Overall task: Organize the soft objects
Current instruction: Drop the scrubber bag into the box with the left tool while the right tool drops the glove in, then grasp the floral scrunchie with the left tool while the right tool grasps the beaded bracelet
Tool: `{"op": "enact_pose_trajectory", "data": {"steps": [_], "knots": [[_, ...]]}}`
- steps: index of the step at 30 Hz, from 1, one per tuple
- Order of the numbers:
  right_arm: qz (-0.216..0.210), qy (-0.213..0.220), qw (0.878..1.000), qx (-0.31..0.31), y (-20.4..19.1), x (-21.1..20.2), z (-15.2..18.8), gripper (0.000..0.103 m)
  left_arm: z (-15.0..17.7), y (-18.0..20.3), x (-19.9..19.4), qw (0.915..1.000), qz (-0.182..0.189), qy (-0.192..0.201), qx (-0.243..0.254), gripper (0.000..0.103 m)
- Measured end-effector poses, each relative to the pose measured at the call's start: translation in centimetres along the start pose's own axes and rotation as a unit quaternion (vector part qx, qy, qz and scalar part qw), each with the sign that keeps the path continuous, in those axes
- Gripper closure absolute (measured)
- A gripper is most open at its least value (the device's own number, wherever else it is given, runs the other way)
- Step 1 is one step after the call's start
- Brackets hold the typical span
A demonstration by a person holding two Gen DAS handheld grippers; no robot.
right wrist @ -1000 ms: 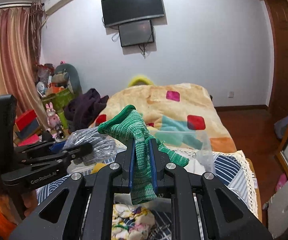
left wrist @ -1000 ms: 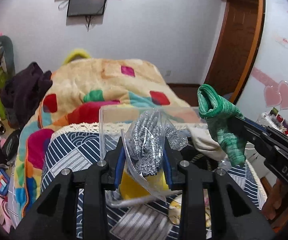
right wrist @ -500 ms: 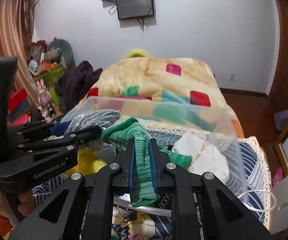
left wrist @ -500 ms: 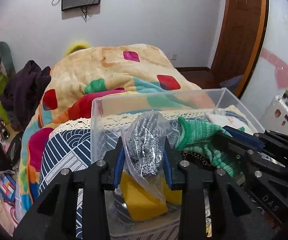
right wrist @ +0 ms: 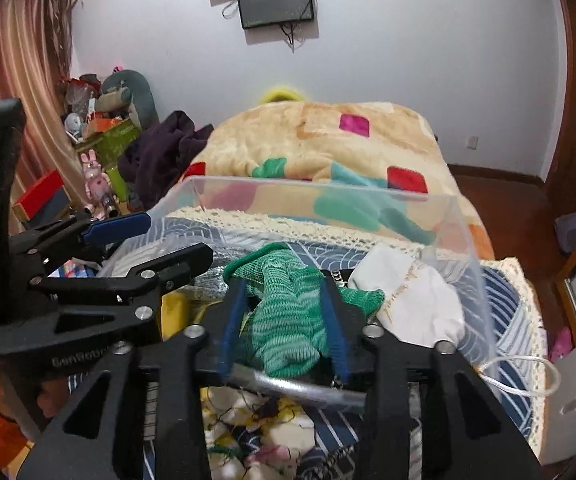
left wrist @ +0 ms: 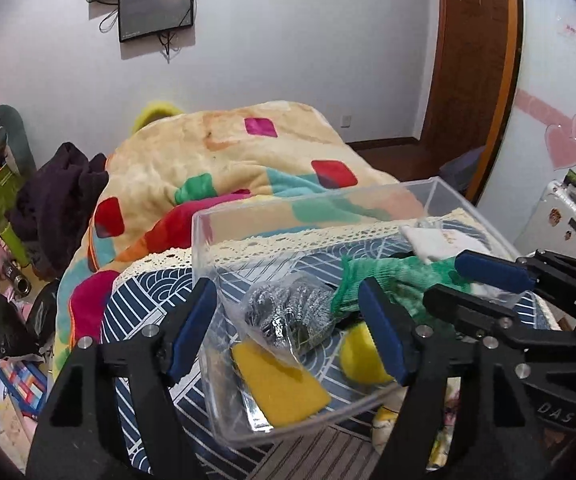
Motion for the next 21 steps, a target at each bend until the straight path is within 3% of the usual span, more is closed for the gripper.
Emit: {"op": "enact_pose_trajectory", "data": {"steps": [4,9,13,16,21], "knots": [[-0.001,0.017,1.000,-0.008,-0.4,-1.7,-0.4,0.064,-0.4,0.5,-2.1,0.9997,0.012,0.020,0.002,0.024],[0.006,0.056,0.998,-0.011,-0.3,-4.5,-1.4,0.050,-0.9,1.1,-5.3,0.9983,0.033,0.048,0.000,0.019],[0.011,0.077,0.997,-0.016,-0.2,-6.4,-1.6,0.042,-0.7,1.5,-7.5,0.9967,0.045,0.067,-0.001,0.005],[0.028,0.092,0.995,-0.021,0.4,-7.7,-1.2,0.030,0.3,2.1,-8.1,0.9967,0.052,0.061,0.008,0.004],[0.055,0.078,0.995,-0.019,1.6,-7.9,1.0,0.029,3.5,3.0,-6.8,0.9978,0.061,0.022,0.012,0.004]]}}
Point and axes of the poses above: each gripper's, at about its wrist camera, not at the fingertips, and x roughly the way its jaws point, y to its right, z to its underside, the point moved 8 cm from there along x, roughly the way its jaws point
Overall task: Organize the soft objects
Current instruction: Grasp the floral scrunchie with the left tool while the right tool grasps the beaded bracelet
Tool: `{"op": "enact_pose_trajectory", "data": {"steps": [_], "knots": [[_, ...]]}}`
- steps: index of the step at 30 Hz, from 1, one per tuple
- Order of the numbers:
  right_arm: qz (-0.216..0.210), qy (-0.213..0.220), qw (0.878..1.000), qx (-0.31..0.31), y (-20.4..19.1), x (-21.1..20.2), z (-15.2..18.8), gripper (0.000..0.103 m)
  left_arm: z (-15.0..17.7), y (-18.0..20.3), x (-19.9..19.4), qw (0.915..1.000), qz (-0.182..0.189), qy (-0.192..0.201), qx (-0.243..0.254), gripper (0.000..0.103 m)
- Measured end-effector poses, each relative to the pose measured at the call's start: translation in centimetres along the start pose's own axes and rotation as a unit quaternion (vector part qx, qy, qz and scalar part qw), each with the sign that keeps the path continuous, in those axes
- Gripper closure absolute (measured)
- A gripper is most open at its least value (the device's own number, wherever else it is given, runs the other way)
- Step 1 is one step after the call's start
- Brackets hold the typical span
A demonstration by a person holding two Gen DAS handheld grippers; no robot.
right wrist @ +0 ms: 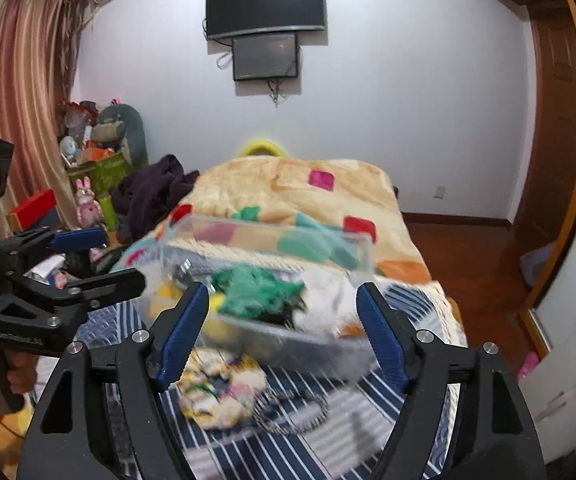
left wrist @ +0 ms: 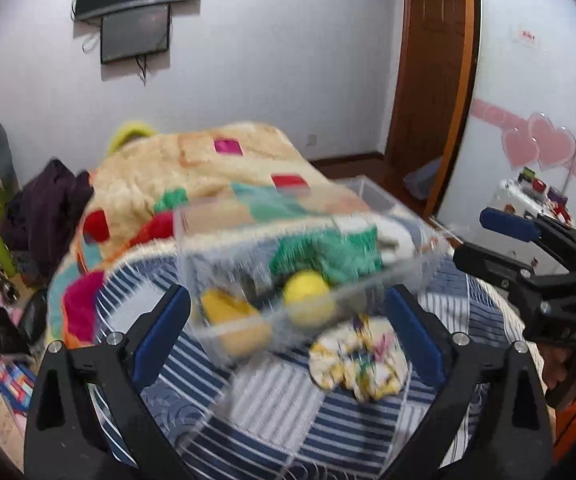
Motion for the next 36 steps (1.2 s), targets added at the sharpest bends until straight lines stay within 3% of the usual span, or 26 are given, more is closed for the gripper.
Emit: {"op": "enact_pose_trajectory", "data": {"steps": [7,14,19,21,26,31,36], "knots": [[-0.003,-0.060,0.998,0.029,1.1,1.9,4.4,0.029,4.1,0.9,2.3,0.9989,0.000,-0.046,-0.005,0.004],[-0.017,-0.113,0.992,0.057,1.2,3.0,8.7,0.029,6.5,2.0,4.8,0.9966,0.019,-0.077,-0.024,0.029],[-0.020,-0.131,0.990,0.058,0.9,3.7,9.5,0.029,7.3,2.5,6.5,0.9933,0.025,-0.109,-0.029,0.049],[-0.028,-0.139,0.988,0.060,0.8,4.1,9.7,0.035,7.5,2.5,6.9,0.9921,0.029,-0.118,-0.031,0.054],[-0.015,-0.138,0.989,0.044,0.5,4.2,9.8,0.063,7.7,3.6,6.7,0.9919,0.053,-0.114,-0.020,0.089],[-0.006,-0.132,0.990,0.043,0.7,3.9,9.9,0.085,8.4,4.3,5.4,0.9946,0.044,-0.094,-0.002,0.093],[-0.006,-0.121,0.992,0.042,0.7,3.4,9.8,0.091,8.5,4.3,3.4,0.9961,0.044,-0.076,-0.006,0.095]]}}
Point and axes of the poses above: each gripper's, at about its wrist camera, not at the fingertips, and x roughly the way its jaws point, y to its right, z to its underside, the point moved 8 cm from there along x, roughly the way its jaws point
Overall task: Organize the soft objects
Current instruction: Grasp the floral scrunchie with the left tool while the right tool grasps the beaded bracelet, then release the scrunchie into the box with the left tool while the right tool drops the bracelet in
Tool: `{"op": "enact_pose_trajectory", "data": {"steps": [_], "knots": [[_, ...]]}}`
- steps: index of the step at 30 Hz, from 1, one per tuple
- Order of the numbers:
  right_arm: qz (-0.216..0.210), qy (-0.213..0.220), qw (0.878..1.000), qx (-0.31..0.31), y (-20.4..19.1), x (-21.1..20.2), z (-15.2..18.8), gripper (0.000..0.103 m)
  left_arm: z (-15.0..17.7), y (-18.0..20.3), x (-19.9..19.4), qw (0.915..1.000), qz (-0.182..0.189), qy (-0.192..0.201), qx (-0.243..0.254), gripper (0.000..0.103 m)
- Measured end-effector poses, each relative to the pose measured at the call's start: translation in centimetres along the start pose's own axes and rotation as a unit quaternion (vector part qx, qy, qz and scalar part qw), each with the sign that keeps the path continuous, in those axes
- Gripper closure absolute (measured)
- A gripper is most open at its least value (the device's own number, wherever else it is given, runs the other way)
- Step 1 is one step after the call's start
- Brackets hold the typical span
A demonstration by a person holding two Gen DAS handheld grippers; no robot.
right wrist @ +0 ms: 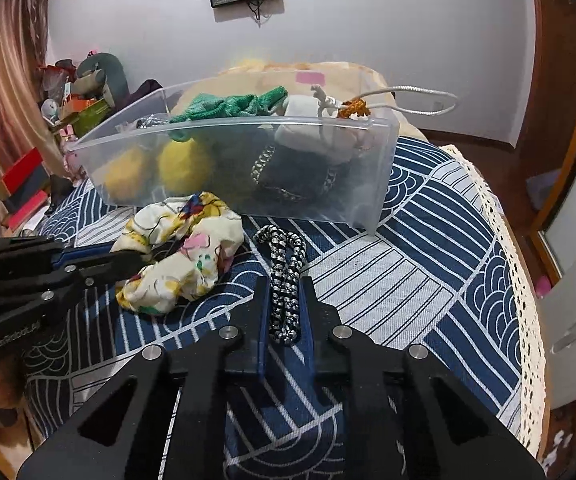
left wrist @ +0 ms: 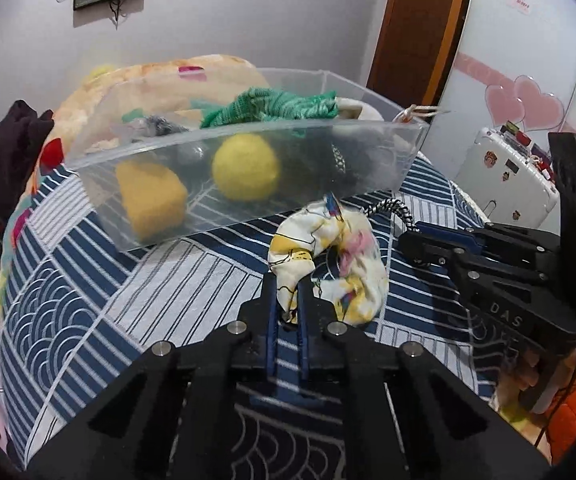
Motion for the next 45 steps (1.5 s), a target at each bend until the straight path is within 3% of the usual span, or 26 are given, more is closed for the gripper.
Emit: {"op": "enact_pose_trajectory", "data": {"steps": [13,23,34,45], "knots": [[-0.007,0.063,0.998,-0.007,-0.3,-3.8,-2.4,0.091,-3.5,-1.8,-5.7,0.9973,-0.005,0.073,-0.013,0.095],[-0.009,0.122,0.992,-0.018,-1.4,-5.5,-6.3,0.091,-7.6,-4.0,-8.1,0.9899,-0.050,0.132,-0.008,0.095],[-0.015,0.160,0.986,-0.035,-3.5,-4.7,-10.6,0.090,-10.8,-6.5,-5.6,0.9867,-0.083,0.138,-0.024,0.095],[-0.027,0.113,0.993,-0.036,-5.1,0.2,-11.2,0.090,-10.6,-7.6,-1.0,0.9905,-0.101,0.091,-0.019,0.095]]}}
Point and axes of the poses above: each gripper's, at about its wrist camera, not at the fingertips, and x roughly the way its jaws point, y to its right, z to its underside, the point moved 8 cm from there along x, roughly the way its jaws point
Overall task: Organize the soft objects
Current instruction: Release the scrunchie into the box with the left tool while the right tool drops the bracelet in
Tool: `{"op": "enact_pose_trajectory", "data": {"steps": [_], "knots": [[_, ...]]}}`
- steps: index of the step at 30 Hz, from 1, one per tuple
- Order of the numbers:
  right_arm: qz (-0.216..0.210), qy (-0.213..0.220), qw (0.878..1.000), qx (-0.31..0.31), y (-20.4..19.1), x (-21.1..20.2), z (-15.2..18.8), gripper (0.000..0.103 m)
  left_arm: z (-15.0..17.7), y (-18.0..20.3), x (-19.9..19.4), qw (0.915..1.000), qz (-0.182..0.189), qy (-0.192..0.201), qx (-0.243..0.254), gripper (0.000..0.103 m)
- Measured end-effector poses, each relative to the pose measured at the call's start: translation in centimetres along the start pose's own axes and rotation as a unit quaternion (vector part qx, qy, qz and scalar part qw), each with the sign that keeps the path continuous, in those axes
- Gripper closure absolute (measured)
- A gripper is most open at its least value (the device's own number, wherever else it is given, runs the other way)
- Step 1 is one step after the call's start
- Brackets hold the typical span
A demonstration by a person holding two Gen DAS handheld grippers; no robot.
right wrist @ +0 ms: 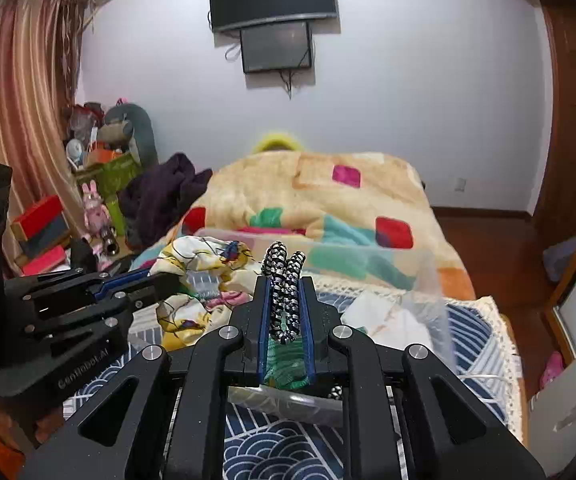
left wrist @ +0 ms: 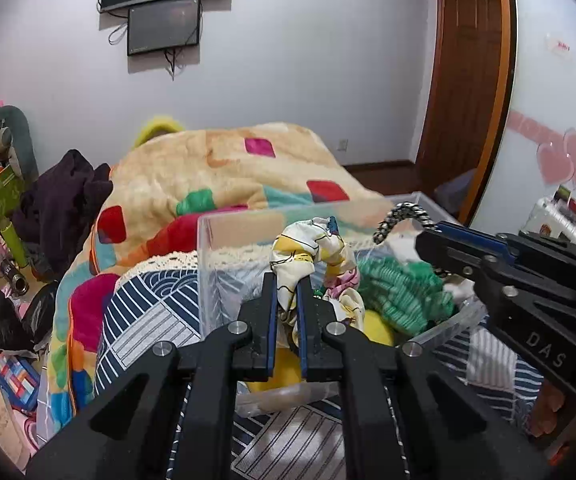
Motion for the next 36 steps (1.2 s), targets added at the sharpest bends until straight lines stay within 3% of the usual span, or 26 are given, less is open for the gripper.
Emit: {"op": "enact_pose_trajectory", "data": {"steps": [6,9,12,15,17,22,26,31,36], "knots": [[-0.003,-0.041,0.999,0.004,0.2,2.1,1.3,0.090,0.9,0.2,1.0,0.9998,-0.006,-0.014,0.009,0.094],[-0.009,-0.055,0.998,0.012,0.6,2.5,1.9,0.086,1.1,0.3,1.1,0.9998,-0.001,-0.018,0.008,0.086],[-0.017,-0.059,0.998,0.013,0.7,2.4,1.9,0.081,1.3,0.3,1.1,0.9997,0.006,-0.022,0.003,0.066],[-0.012,-0.061,0.998,0.009,0.8,2.1,2.0,0.076,1.4,0.5,0.7,0.9998,0.009,-0.020,0.003,0.064],[-0.014,-0.063,0.998,0.008,0.7,2.0,2.1,0.065,1.4,0.5,0.3,0.9997,0.013,-0.019,0.001,0.057],[-0.009,-0.060,0.998,0.003,0.9,1.0,1.9,0.057,1.3,0.1,-1.1,0.9998,0.018,-0.006,-0.007,0.048],[0.000,-0.044,0.999,-0.002,1.1,-0.3,1.3,0.041,1.0,0.0,-2.7,0.9996,0.025,0.009,-0.011,0.048],[-0.002,-0.004,1.000,0.005,1.2,-2.6,0.0,0.034,0.2,0.1,-5.3,0.9986,0.033,0.038,-0.017,0.044],[-0.001,0.035,0.999,0.002,0.9,-5.3,-1.4,0.034,-1.3,0.0,-8.8,0.9954,0.042,0.082,-0.027,0.043]]}}
Point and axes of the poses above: each gripper's, at about its wrist camera, not at the fingertips, and x roughly the way its jaws point, y to its right, z to its underside, the point moved 8 cm from there along x, roughly the way its jaws point
